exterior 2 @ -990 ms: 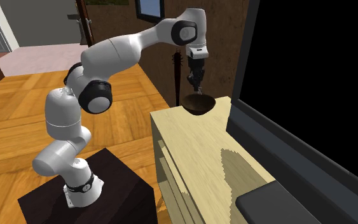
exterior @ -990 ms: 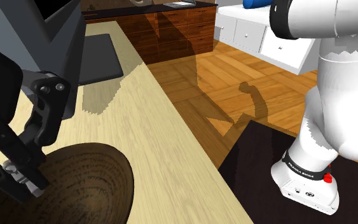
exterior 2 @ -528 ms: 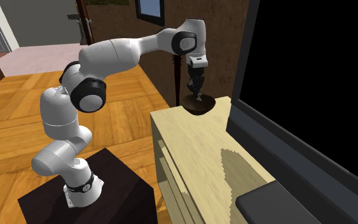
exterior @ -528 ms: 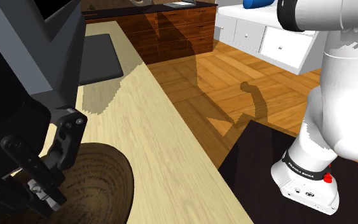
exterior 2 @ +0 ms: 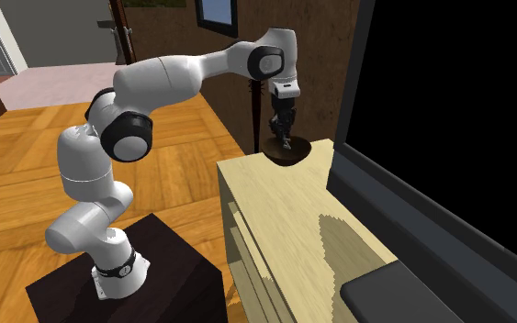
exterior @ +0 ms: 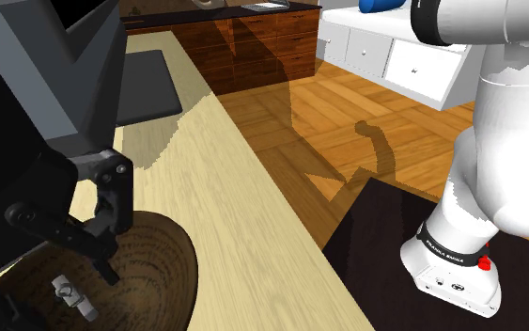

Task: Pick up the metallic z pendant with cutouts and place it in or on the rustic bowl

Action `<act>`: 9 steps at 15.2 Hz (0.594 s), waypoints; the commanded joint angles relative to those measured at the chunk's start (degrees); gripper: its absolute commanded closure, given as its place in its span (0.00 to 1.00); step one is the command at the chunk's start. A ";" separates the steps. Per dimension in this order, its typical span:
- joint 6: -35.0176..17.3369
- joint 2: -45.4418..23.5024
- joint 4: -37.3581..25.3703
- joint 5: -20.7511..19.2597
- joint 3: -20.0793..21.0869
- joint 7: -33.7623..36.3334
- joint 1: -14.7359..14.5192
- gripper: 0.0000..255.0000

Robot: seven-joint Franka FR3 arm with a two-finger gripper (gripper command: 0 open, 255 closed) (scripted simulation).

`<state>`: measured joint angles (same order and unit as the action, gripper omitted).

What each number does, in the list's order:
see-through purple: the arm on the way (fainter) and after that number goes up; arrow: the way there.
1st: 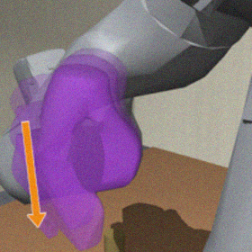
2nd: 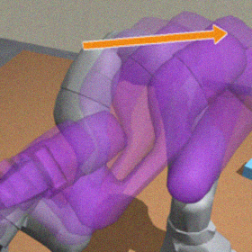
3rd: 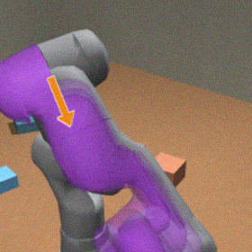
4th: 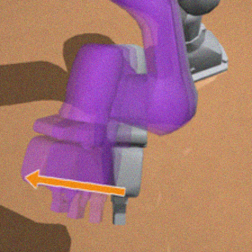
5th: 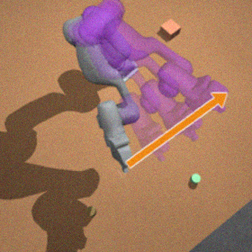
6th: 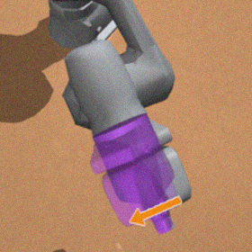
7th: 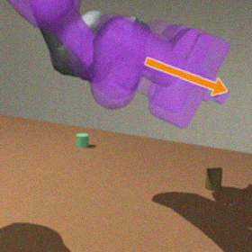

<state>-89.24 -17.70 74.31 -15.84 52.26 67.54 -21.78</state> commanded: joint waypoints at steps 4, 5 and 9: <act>0.00 0.00 0.00 0.00 0.00 0.00 0.00 0.00; 0.00 0.00 0.00 0.00 0.00 0.00 0.00 0.00; 9.77 -4.02 -13.10 -3.56 -0.61 0.61 -5.57 0.00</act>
<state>-82.30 -20.64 64.91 -18.42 51.89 68.20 -25.89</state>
